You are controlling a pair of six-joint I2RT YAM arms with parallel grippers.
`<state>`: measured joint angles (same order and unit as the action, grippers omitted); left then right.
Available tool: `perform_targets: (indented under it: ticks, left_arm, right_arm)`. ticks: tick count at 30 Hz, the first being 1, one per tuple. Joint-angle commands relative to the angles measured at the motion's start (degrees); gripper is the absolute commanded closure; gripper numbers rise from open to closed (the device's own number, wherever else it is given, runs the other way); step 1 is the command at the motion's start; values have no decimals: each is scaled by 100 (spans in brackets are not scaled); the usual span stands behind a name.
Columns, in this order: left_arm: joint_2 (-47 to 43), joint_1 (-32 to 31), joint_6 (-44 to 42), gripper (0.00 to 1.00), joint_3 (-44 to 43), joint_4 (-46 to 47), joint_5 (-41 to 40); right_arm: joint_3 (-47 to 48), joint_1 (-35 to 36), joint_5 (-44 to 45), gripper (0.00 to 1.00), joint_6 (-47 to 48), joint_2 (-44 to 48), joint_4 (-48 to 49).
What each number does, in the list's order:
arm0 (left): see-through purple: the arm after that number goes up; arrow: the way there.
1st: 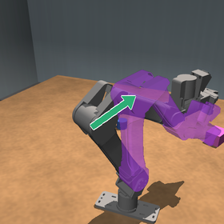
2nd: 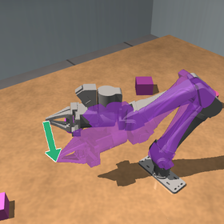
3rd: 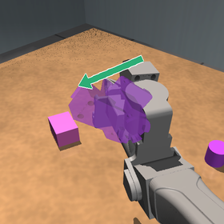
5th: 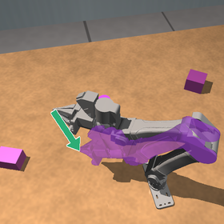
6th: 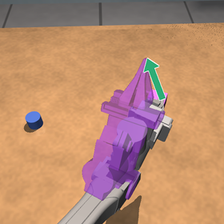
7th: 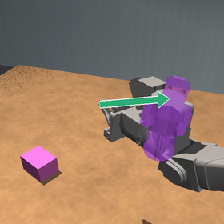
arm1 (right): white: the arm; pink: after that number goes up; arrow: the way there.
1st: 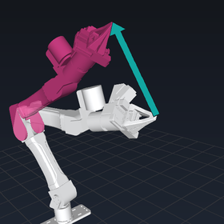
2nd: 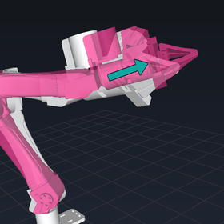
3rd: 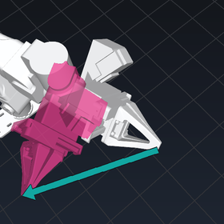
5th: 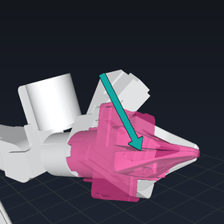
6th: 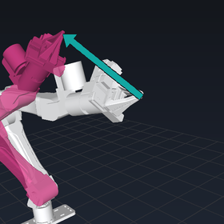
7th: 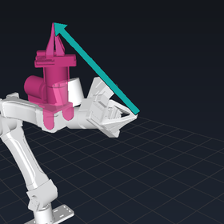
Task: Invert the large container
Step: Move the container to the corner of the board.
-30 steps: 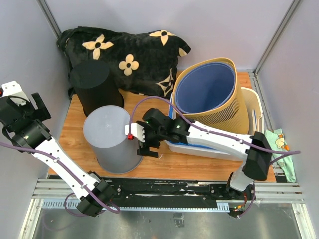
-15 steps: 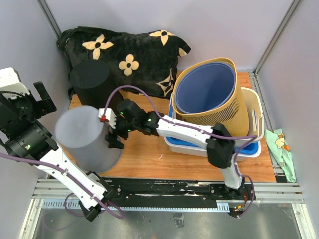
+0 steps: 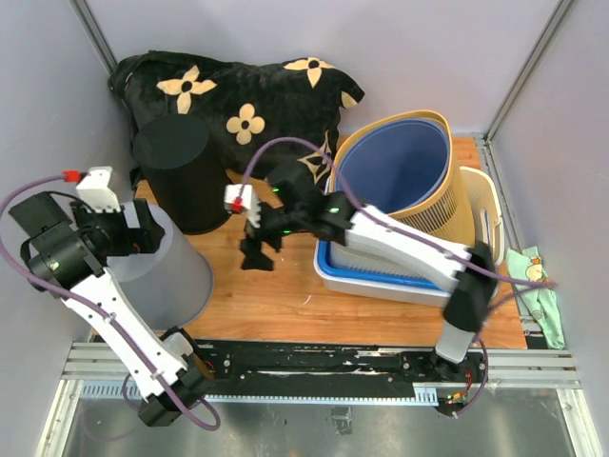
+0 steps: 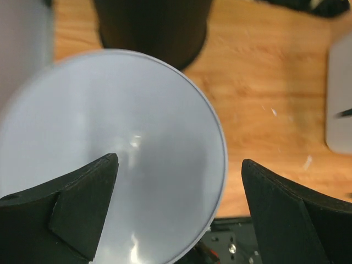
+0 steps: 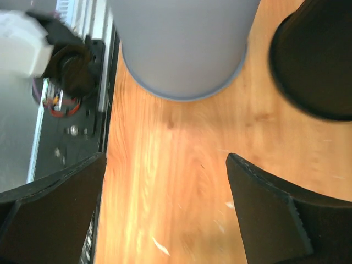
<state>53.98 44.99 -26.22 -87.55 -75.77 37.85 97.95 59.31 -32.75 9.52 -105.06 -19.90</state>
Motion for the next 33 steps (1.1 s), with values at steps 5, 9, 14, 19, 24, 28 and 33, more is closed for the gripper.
perform_targets:
  ticks: [5, 9, 14, 19, 24, 28, 33]
  left_arm:
    - [42, -910, -716, 2, 113, -219, 1860]
    - [582, -1402, -221, 3, -630, -219, 2781]
    - [1317, -1696, 471, 5, -1330, -188, 2559]
    - [2147, -3207, 1833, 11, -1404, 1285, -429]
    - [2946, -4627, 1501, 14, -1243, 1439, -2462]
    - [2728, -6081, 874, 15, -438, 1423, -3298]
    - [2107, -6115, -246, 25, 683, 754, -2341]
  right_arm:
    - [-521, -33, 884, 7, 3169, 2539, -3246]
    - [-816, -41, 708, 7, 3790, 3361, -4320]
    - [-1227, -957, 85, 7, 4346, 4031, -5253]
    - [-1488, -1816, 122, 7, 4274, 4432, -5033]
    - [-1201, -2711, -534, 7, 4099, 4310, -5071]
    - [-1084, -3322, -890, 7, 3902, 4252, -5093]
    - [-1128, -3930, -1108, 6, 3865, 4422, -5135]
